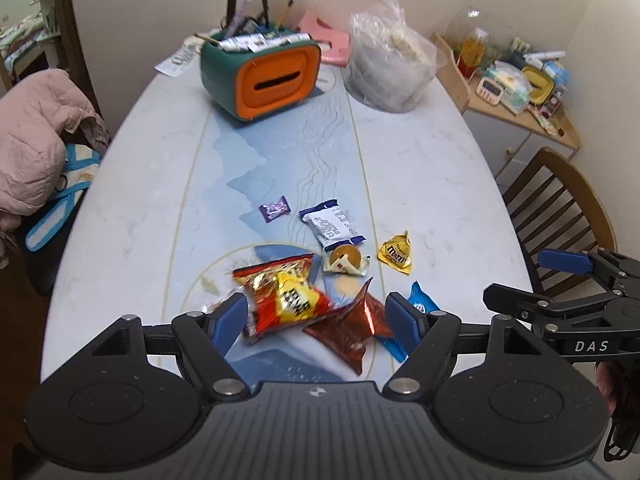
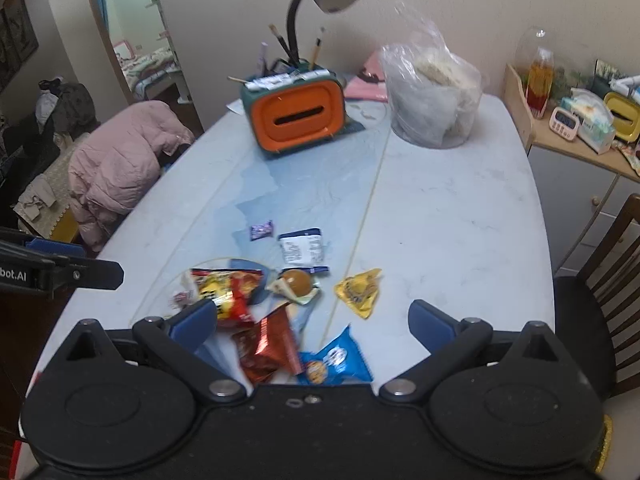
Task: Organize snacks
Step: 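Grasp the orange-topped cake packet with the left gripper while the right grasps the yellow M&M's packet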
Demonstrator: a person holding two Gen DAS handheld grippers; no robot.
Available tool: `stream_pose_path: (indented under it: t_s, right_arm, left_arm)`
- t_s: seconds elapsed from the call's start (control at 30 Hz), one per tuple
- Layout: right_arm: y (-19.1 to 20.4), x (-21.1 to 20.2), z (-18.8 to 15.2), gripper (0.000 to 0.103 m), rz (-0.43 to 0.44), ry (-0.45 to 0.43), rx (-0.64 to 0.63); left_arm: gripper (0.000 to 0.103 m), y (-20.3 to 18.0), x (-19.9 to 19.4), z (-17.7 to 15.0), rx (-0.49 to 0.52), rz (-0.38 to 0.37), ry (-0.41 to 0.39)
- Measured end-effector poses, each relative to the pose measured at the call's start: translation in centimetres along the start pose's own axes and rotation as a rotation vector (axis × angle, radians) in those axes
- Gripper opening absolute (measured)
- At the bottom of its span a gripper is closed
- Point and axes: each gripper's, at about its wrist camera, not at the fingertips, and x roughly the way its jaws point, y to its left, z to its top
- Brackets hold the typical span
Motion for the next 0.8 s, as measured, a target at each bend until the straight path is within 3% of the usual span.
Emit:
stream_pose_path:
  t_s: [0.4,0.8]
  right_arm:
    - [-3.9,8.5,1.4,0.092,0.003,0.094,-0.040]
    - [-5.0,15.5,0.7,0.074,0.031,0.159,-0.111]
  left_arm:
    - [0.075,-2.4,10.3,4.1,-0.022,-0.040,0.120]
    - [0.074,-3.6,18.3,4.4,0.004,-0.053,0.220]
